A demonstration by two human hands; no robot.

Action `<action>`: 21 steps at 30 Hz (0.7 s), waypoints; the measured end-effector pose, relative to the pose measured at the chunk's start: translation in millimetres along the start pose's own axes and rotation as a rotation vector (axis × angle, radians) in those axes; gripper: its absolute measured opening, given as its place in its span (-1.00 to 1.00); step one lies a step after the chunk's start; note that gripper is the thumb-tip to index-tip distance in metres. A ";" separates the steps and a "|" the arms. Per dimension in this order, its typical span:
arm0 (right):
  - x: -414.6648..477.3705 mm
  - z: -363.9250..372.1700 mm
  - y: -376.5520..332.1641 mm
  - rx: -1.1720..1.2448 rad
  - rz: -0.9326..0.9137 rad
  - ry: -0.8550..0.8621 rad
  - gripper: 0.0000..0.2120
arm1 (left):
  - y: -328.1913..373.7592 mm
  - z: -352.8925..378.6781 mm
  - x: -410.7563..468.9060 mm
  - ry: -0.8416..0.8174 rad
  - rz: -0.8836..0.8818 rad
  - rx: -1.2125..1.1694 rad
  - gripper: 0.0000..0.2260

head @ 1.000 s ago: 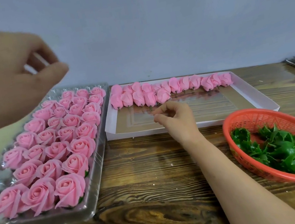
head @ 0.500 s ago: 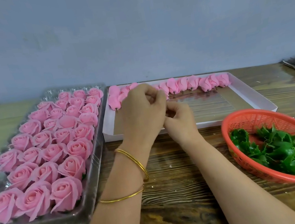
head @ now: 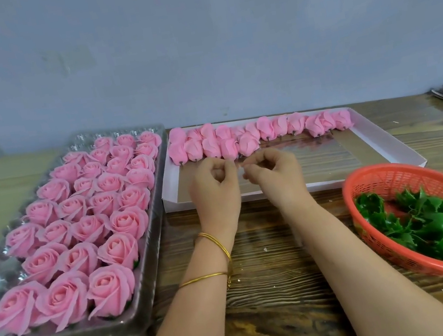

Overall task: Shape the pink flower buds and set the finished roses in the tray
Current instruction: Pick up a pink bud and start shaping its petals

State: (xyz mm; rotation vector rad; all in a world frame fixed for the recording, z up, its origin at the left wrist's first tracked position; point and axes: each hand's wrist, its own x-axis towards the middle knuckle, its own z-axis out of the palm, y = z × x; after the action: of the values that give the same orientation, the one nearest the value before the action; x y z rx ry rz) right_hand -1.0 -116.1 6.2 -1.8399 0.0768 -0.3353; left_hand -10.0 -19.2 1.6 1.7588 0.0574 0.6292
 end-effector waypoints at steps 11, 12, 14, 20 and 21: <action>57.5 4.3 -12.0 0.234 0.498 0.004 -0.76 | -12.5 -1.1 -1.0 0.122 0.062 -0.024 -0.83; 64.3 5.3 -10.0 0.210 0.529 0.008 -0.74 | -13.2 -0.6 -0.6 0.128 0.062 -0.027 -0.83; 77.1 8.1 -4.4 0.164 0.587 0.009 -0.73 | -14.2 0.4 0.6 0.138 0.049 -0.036 -0.83; 106.0 18.3 4.3 -0.008 0.611 0.010 -0.73 | -17.6 -0.8 7.5 0.188 0.069 -0.002 -0.84; 108.4 19.2 9.5 0.007 0.568 -0.015 -0.73 | -18.5 -1.4 8.2 0.191 0.072 0.002 -0.84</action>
State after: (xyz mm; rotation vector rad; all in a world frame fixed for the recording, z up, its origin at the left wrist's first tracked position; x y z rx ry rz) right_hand 108.9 -125.3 12.8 -1.7281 0.5734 0.0773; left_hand 1.7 -9.6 -11.9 1.7043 0.1275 0.8489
